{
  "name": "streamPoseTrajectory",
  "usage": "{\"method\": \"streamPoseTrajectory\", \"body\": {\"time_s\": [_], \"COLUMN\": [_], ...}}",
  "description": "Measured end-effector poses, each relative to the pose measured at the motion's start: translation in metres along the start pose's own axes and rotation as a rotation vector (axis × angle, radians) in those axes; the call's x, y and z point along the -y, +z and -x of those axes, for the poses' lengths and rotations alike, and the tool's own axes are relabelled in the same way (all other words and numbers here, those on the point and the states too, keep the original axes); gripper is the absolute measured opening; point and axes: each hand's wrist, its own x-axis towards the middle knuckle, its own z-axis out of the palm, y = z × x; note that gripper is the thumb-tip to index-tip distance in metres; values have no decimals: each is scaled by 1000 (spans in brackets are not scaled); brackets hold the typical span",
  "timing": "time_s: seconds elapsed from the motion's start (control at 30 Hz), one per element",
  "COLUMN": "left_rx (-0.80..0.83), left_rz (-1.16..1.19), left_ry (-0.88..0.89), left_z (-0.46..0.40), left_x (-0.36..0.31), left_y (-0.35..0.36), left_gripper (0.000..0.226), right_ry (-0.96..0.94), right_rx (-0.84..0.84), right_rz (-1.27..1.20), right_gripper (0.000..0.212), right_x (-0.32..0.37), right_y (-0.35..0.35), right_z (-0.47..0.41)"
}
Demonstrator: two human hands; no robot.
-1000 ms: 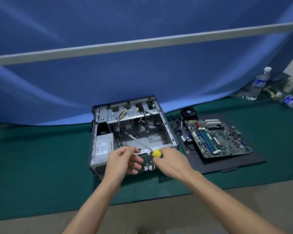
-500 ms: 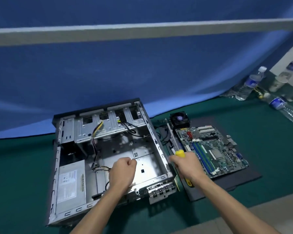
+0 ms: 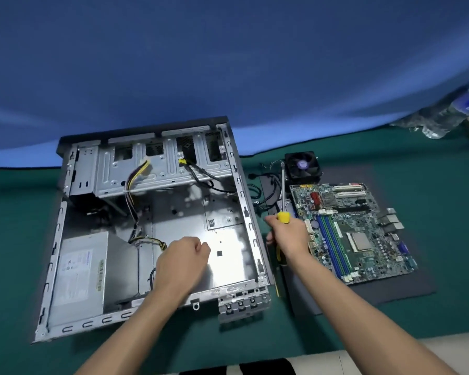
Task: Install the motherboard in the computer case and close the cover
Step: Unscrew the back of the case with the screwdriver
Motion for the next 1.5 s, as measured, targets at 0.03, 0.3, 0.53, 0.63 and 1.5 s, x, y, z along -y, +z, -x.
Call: {"method": "streamPoseTrajectory", "body": {"time_s": [0.03,0.3,0.53,0.63,1.5], "left_rx": [-22,-136,-166,-172,140], "left_rz": [-38,-180,-175,-188,698], "left_ry": [5,-9,-50,-73,42], "left_z": [1,4,4,3,38], "left_x": [-1,-8,-12,-12,-53], "left_y": [1,-1,-3,-2,-79], "left_gripper": [36,42,40,39,34], "right_ry": [16,-5,17,12,-423], "right_rx": [13,19,-16,-47,411], "right_rz": [6,311,446,473,-29], "right_gripper": [15,5,18,18,19], "right_x": [-4,-16,-21,-21,69], "right_y": [1,23,37,40,7], "right_z": [-9,-56,-66,-68,109]}}
